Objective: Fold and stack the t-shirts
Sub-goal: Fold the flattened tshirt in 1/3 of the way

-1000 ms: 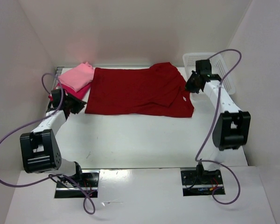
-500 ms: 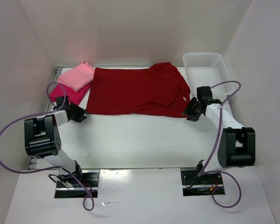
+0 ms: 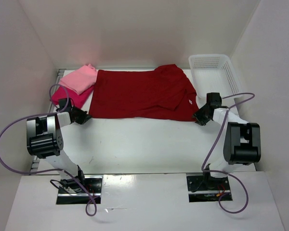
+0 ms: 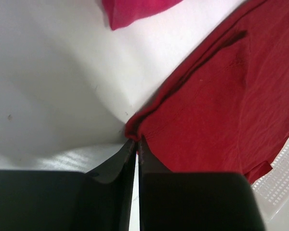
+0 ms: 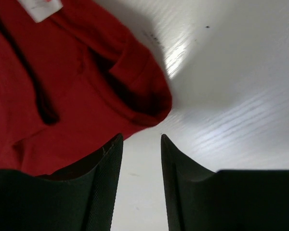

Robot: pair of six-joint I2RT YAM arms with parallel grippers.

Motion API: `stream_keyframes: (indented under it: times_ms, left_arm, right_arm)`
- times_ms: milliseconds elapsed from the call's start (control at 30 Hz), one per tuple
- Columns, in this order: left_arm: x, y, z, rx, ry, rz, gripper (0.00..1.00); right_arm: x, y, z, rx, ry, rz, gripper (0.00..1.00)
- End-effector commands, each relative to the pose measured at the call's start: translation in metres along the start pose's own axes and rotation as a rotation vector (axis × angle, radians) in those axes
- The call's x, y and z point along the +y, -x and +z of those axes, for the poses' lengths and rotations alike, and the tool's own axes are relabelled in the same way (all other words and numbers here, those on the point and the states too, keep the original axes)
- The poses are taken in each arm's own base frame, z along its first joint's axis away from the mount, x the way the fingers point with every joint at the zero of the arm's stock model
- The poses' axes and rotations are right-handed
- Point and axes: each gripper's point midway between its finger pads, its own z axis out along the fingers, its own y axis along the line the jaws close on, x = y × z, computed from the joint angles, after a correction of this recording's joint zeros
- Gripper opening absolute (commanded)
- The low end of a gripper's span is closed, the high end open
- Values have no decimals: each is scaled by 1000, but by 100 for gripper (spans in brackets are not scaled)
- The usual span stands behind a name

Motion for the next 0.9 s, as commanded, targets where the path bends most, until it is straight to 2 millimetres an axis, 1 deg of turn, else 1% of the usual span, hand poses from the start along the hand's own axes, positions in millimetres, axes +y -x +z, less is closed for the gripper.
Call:
stream_keyframes:
  times_ms: [0,100,167,200,233,267,300,333,367,400,433,467,500,533,567,600,633,667,700,733,767,800,833,867]
  left_arm:
    - [-13,9,4,-7,-37,30,8]
    - [-14,8,4,0,-43,30,4]
    - [-18,10,1,-4,-48,43,0]
    - [-17,10,1,-4,-48,52,0]
    - [-17,10,1,-4,-48,52,0]
    - [-17,10,1,-4,-48,52,0]
    - [-13,8,2,1,-41,60,0]
    - [-16,9,-1,-5,-49,63,0]
    - [-11,5,-1,6,-35,58,0]
    - [-10,6,-3,-4,-33,59,0]
    - [-7,3,-6,7,-19,63,0]
    - [-11,4,-12,-2,-29,79,0]
    - [-9,1,-16,2,-25,78,0]
    - [-1,-5,-20,19,-4,96,0]
    - [-5,-5,-29,7,-18,110,0]
    - [-2,-7,-33,5,-6,118,0]
    - [3,-13,-41,17,7,137,0]
    - [4,-14,-45,20,10,147,0]
    - [17,-20,-49,43,48,133,0]
    - [20,-19,-53,44,57,133,0]
    - [30,-25,-59,59,67,130,0]
    - [39,-27,-65,71,87,101,0]
    - [44,-29,-70,79,91,99,0]
    - [44,-27,-78,63,84,107,0]
  right_arm:
    - [1,21,16,-70,-15,64,40]
    - [6,27,23,-79,-18,75,39]
    - [6,32,24,-96,-29,85,36]
    - [4,33,24,-106,-36,85,33]
    - [2,36,25,-124,-50,94,29]
    - [0,35,27,-118,-57,94,21]
    - [-1,36,27,-125,-63,95,16]
    - [-1,36,27,-125,-63,95,11]
    - [-1,36,27,-125,-63,95,4]
    - [-5,32,29,-118,-73,95,1]
    - [-9,29,25,-109,-84,94,1]
    - [-16,22,22,-93,-104,94,1]
    - [-11,23,9,-102,-75,94,1]
    - [-13,21,2,-106,-70,94,1]
    - [-18,16,-4,-103,-74,84,1]
    - [-19,12,-19,-99,-63,84,1]
    - [-23,10,-26,-88,-69,67,1]
    - [-33,7,-31,-76,-94,79,1]
    - [-43,-1,-38,-38,-124,74,1]
    - [-46,-9,-47,-14,-105,86,1]
    - [-49,-12,-52,-3,-100,98,1]
    - [-49,-17,-60,13,-93,99,1]
    - [-45,-19,-69,9,-69,113,1]
    - [-41,-20,-74,23,-55,114,0]
